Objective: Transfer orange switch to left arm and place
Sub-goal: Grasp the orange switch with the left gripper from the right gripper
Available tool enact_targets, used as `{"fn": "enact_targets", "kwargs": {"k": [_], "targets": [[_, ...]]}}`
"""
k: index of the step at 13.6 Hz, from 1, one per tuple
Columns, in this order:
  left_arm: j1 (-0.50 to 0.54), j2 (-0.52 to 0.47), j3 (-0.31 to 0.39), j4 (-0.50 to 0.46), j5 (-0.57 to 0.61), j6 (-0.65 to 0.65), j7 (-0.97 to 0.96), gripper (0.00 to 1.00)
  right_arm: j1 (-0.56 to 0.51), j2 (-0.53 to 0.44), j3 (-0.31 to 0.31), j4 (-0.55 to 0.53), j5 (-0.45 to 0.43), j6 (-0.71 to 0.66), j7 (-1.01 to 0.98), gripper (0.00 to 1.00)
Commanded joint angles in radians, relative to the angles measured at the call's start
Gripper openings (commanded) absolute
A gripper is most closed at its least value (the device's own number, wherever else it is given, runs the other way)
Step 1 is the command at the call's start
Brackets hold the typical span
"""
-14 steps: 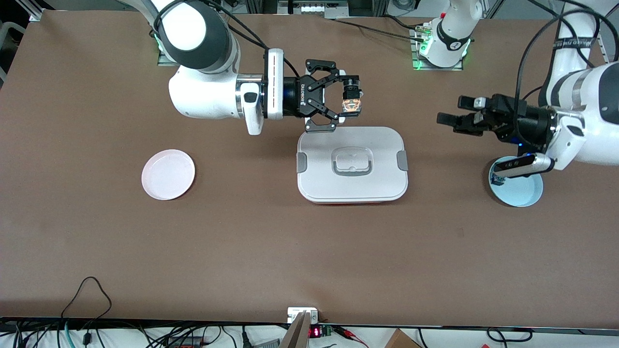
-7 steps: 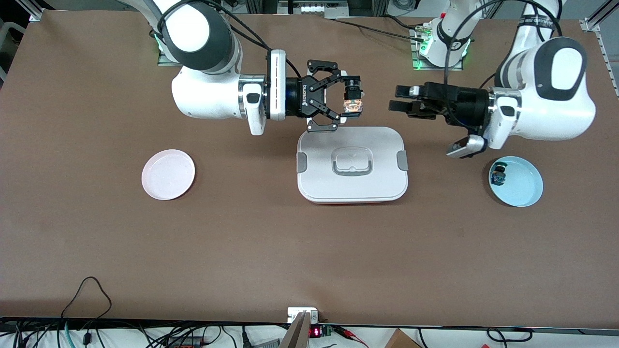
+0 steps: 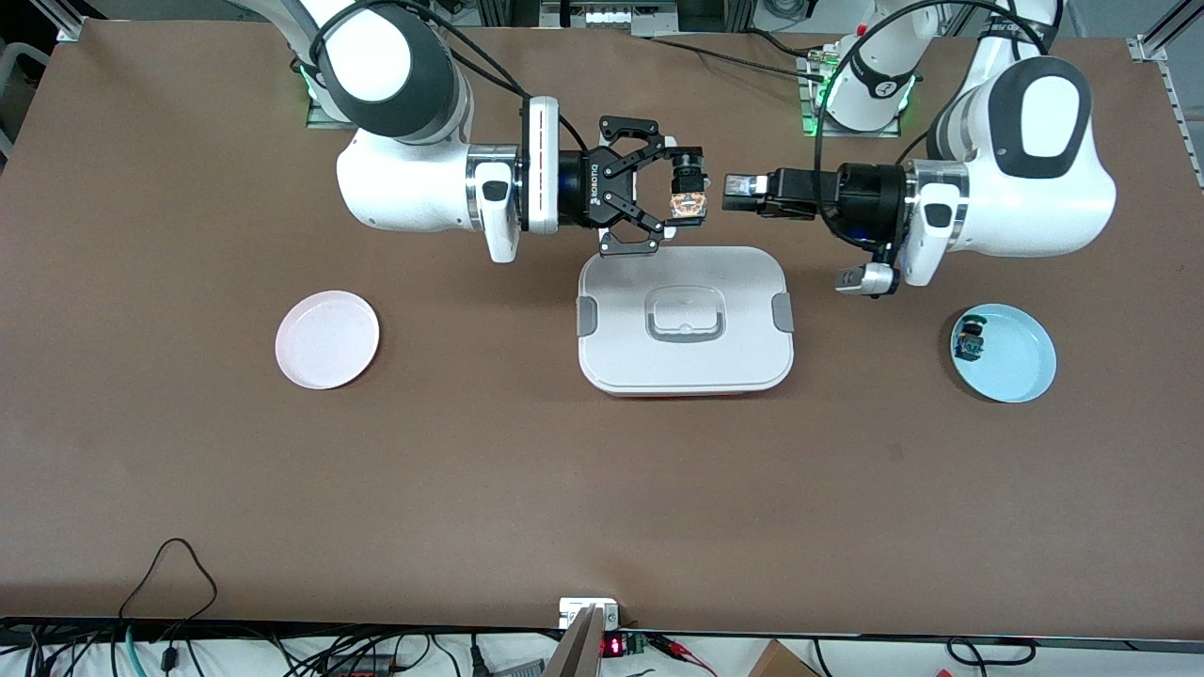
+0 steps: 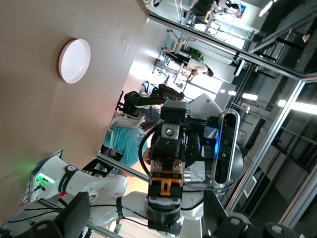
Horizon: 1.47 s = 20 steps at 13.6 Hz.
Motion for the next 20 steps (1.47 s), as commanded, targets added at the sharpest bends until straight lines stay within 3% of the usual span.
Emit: {"fn": "enact_targets", "kwargs": {"k": [1, 4, 10, 11, 12, 14, 15, 16, 19, 20], "targets": [[0.009, -0.026, -0.025, -0.008, -0.009, 0.035, -0.055, 1.0, 0.007, -0.008, -0.004, -0.006, 0.018, -0.001, -0.007, 0.01], [0.007, -0.026, -0.032, 0.0, -0.009, 0.055, -0.055, 0.99, 0.007, -0.008, -0.004, -0.006, 0.018, -0.001, -0.01, 0.01], [0.009, -0.024, -0.062, 0.012, -0.011, 0.094, -0.055, 0.89, 0.006, -0.008, -0.004, -0.006, 0.017, -0.001, -0.015, 0.01], [0.009, -0.024, -0.062, 0.012, -0.011, 0.094, -0.051, 0.82, 0.006, -0.008, -0.004, -0.006, 0.017, -0.001, -0.015, 0.01], [0.01, -0.024, -0.062, 0.012, -0.011, 0.094, -0.044, 0.68, 0.006, -0.01, -0.005, -0.006, 0.015, -0.001, -0.015, 0.01], [0.013, -0.024, -0.062, 0.014, -0.011, 0.094, -0.037, 0.38, 0.006, -0.01, -0.005, -0.006, 0.015, -0.001, -0.016, 0.01], [0.016, -0.026, -0.06, 0.014, -0.011, 0.092, -0.038, 0.14, 0.006, -0.01, -0.005, -0.006, 0.015, -0.001, -0.017, 0.01], [0.019, -0.026, -0.06, 0.014, -0.009, 0.091, -0.038, 0.04, 0.006, -0.01, -0.005, -0.006, 0.015, -0.001, -0.017, 0.01], [0.021, -0.026, -0.055, 0.023, -0.009, 0.091, -0.04, 0.0, 0.006, -0.013, -0.005, -0.006, 0.006, 0.001, -0.02, 0.05], [0.021, -0.024, -0.052, 0.023, -0.009, 0.091, -0.038, 0.0, 0.004, -0.015, -0.005, -0.006, 0.006, 0.001, -0.017, 0.36]]}}
